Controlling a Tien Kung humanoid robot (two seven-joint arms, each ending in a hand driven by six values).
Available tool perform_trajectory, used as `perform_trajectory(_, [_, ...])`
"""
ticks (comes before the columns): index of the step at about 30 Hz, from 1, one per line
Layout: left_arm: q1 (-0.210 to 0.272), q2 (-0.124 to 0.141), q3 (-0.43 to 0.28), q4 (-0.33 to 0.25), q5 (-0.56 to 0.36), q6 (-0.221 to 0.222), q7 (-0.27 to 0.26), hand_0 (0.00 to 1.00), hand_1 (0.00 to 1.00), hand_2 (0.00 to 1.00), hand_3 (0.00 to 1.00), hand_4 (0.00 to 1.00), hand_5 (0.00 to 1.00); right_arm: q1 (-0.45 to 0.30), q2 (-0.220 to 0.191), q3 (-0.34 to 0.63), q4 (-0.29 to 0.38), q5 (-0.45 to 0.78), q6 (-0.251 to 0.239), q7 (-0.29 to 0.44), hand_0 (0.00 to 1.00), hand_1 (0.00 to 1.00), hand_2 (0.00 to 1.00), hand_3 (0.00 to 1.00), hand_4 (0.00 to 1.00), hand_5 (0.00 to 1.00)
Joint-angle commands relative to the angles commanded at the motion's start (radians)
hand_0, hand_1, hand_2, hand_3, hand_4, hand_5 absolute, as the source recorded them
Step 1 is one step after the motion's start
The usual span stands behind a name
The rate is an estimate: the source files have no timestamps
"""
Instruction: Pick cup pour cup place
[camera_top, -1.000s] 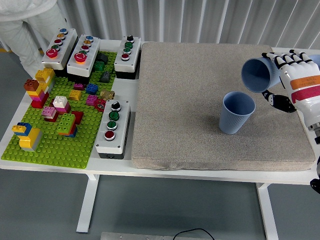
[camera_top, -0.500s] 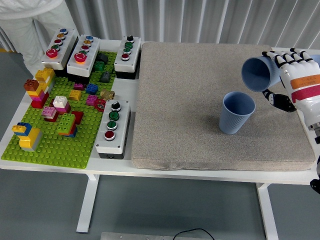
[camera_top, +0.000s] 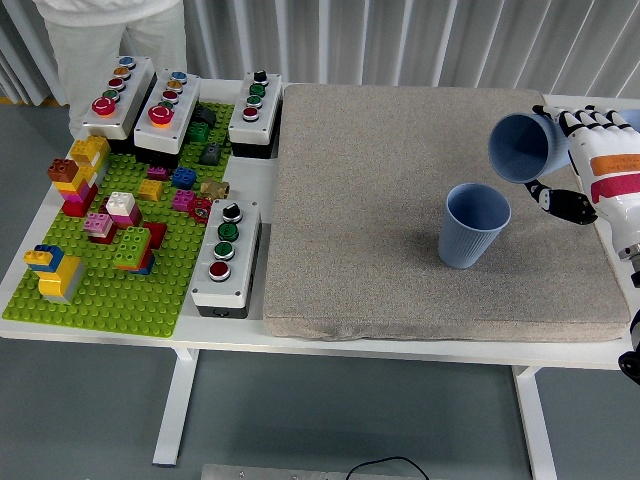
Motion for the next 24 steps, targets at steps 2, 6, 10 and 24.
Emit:
perform_trajectory(2, [0.000,0.000,0.000,0.000,0.000,0.000,0.000,0.699,0.712,0.722,0.626,0.492,0.922,0.000,0.000,0.002,0.000,0.034,0.000,0.001,0.846,0.654,0.542,0.582,0.615,0.002])
perform_trajectory(6, [-0.001,0.000,0.000,0.000,0.004,0.000,0.000,0.699,0.712,0.722,0.626,0.492,0.923,-0.008,0.006,0.034,0.007,0.183,0.000,0.031,0.840,0.654,0.541,0.581,0.614,0.002])
perform_trajectory(10, [0.000,-0.001,0.000,0.000,0.004,0.000,0.000,0.699,0.712,0.722,0.626,0.492,0.923,-0.031,0.019,0.093,0.018,0.337,0.000,0.065,0.840,0.654,0.541,0.581,0.614,0.002])
perform_trajectory(24, [0.001,-0.003,-0.002,0.000,0.009,-0.001,0.001,0.699,0.712,0.722,0.626,0.492,0.922,-0.155,0.114,0.438,-0.072,0.909,0.286,0.045,0.832,0.656,0.542,0.585,0.614,0.002])
